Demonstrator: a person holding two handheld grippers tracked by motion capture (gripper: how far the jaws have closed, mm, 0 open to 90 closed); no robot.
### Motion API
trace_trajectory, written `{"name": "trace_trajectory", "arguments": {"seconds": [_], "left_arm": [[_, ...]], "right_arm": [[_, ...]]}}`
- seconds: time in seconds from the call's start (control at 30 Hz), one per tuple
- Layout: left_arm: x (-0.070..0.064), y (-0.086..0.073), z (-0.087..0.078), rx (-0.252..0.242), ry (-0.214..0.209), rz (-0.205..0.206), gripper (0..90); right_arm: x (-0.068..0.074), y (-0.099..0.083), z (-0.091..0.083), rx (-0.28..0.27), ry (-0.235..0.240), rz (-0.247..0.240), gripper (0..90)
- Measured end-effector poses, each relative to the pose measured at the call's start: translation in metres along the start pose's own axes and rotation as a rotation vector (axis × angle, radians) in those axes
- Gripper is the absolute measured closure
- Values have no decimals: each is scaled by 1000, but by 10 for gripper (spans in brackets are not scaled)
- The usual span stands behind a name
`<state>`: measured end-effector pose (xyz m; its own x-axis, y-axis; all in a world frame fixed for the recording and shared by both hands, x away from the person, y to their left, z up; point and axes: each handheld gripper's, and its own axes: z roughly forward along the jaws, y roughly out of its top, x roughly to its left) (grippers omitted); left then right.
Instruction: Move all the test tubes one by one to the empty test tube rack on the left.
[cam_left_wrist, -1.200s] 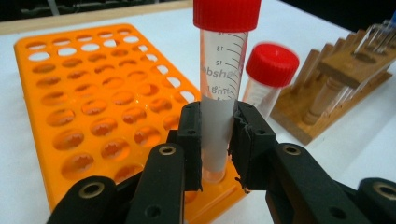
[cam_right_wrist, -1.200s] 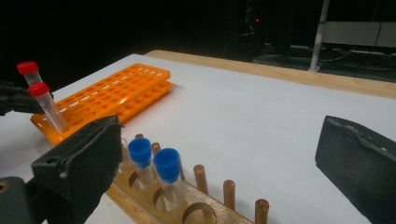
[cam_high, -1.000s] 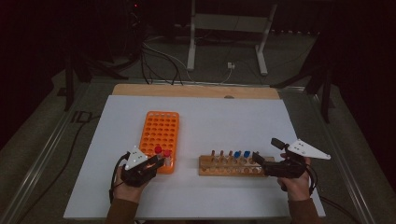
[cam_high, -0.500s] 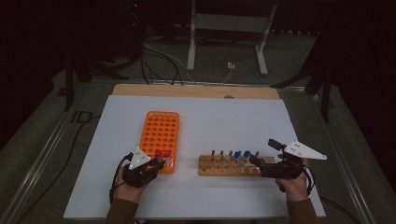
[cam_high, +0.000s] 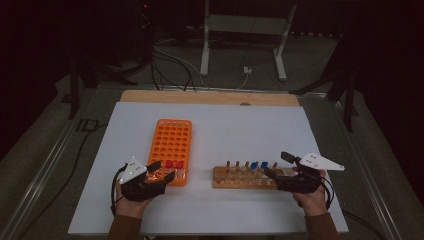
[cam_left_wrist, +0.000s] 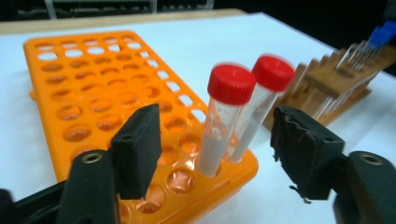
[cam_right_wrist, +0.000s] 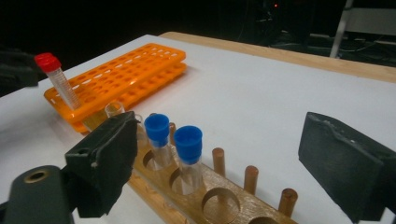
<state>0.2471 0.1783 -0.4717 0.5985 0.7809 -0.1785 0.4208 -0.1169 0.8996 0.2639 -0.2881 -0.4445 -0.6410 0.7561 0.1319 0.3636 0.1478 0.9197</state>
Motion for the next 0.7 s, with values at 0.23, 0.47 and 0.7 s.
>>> {"name": "trace_trajectory", "arguments": {"seconds": [0.23, 0.47, 0.7], "left_arm": [[-1, 6, -8, -63, 11, -15, 165], [-4, 10, -11, -88, 26, 2, 15], [-3, 9, -12, -101, 30, -6, 6]], "right_arm": [[2, -5, 6, 36, 14, -21, 248], [4, -10, 12, 57, 24, -43, 491], [10, -15, 19, 85, 27, -83, 670]]}}
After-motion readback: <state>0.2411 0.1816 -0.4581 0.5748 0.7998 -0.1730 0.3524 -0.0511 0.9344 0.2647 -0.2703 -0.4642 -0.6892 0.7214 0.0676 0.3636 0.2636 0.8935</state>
